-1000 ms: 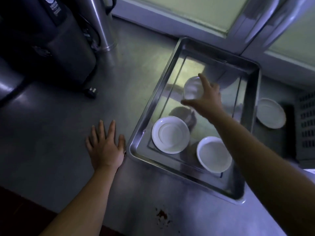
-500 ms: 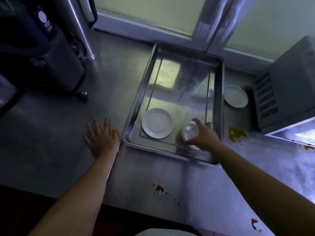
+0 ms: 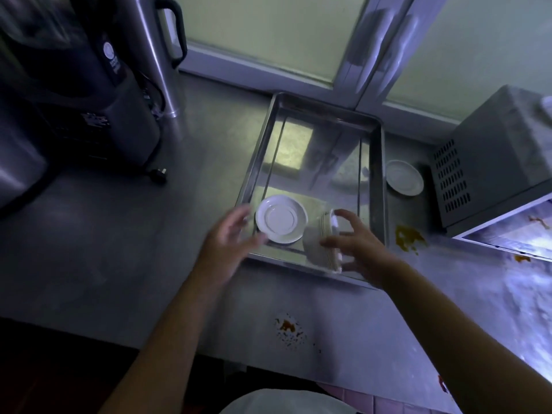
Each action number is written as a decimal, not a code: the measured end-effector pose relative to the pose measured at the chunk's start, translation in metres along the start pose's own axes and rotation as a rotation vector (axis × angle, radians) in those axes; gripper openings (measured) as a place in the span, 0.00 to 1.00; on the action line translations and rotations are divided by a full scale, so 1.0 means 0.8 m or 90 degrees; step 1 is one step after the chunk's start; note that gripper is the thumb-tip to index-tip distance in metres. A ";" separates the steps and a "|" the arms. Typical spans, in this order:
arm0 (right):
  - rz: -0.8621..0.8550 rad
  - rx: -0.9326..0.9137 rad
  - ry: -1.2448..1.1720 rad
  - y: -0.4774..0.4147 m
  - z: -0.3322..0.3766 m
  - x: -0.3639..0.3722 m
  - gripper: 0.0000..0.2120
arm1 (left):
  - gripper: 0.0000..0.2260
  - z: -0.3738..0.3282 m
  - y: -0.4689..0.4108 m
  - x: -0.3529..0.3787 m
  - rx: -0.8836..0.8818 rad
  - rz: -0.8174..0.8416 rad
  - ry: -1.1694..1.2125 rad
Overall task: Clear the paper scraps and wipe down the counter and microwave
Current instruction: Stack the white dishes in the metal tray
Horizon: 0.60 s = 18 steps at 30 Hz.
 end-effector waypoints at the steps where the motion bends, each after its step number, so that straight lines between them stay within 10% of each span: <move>1: 0.062 0.005 -0.065 0.025 0.005 0.016 0.39 | 0.36 -0.014 0.017 0.026 0.019 0.104 0.036; 4: 0.175 -0.013 -0.163 0.085 0.014 0.053 0.40 | 0.44 -0.037 0.059 0.080 0.053 0.268 0.124; 18: 0.090 -0.080 -0.148 0.147 -0.008 0.063 0.42 | 0.44 -0.062 0.096 0.088 0.120 0.297 0.106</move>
Point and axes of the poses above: each hand's wrist, its own y-axis away from the middle knuckle, its own x-axis out of the palm, z = x × y, the point moved 8 cm from there along -y, towards the middle knuckle, and after that the axes turned 14 degrees about -y, right-handed, at the moved point
